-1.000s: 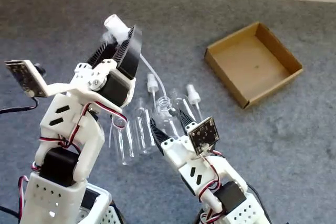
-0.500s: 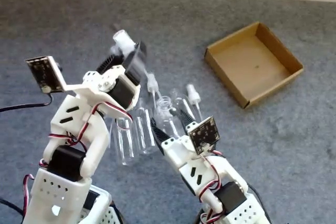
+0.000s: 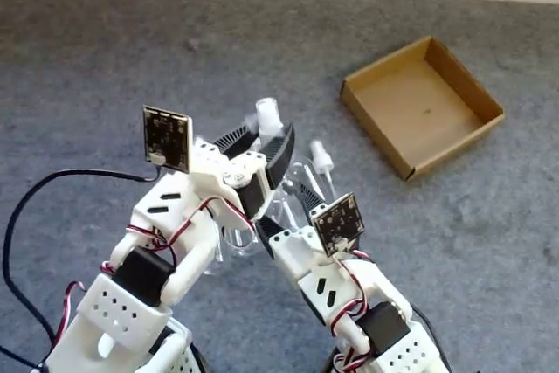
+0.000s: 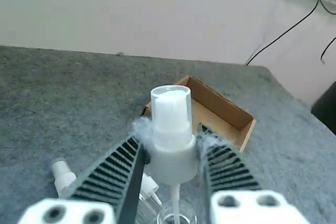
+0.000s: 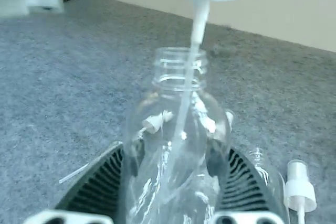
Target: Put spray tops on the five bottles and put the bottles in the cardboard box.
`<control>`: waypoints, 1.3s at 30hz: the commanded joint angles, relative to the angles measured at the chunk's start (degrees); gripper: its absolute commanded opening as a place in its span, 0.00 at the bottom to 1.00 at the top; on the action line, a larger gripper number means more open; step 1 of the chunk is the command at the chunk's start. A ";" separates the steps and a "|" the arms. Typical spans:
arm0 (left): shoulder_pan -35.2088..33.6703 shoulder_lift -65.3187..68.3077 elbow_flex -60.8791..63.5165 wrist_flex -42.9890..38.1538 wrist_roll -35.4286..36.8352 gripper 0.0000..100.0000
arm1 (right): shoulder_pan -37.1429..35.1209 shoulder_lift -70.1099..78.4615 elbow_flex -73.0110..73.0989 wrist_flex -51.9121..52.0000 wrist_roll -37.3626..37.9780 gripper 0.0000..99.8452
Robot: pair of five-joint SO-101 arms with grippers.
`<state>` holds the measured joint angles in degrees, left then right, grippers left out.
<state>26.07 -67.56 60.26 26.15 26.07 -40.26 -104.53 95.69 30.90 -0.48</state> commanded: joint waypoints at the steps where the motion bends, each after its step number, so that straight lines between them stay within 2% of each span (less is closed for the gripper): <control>1: 1.01 -1.01 0.66 0.35 -0.70 0.04 | 0.84 -0.66 6.64 0.75 0.09 0.09; 9: 1.01 -1.01 3.38 0.79 -0.70 0.04 | 0.84 -0.75 6.64 0.66 -0.18 0.09; 14: 3.21 -1.54 2.86 8.88 -0.79 0.04 | 0.84 -0.75 6.55 0.48 -0.26 0.09; 22: 4.44 -15.87 7.34 13.71 -0.79 0.04 | 0.84 -0.75 6.46 0.48 -0.26 0.09; 29: 4.00 -23.87 13.14 17.05 -11.96 0.05 | 0.84 -0.75 6.46 0.75 -0.26 0.09; 39: 3.91 -27.56 14.02 19.08 -11.78 0.05 | 0.92 -0.75 6.46 0.75 -0.09 0.09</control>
<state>30.20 -94.02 74.51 43.12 15.16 -40.53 -104.53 95.69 31.87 -0.22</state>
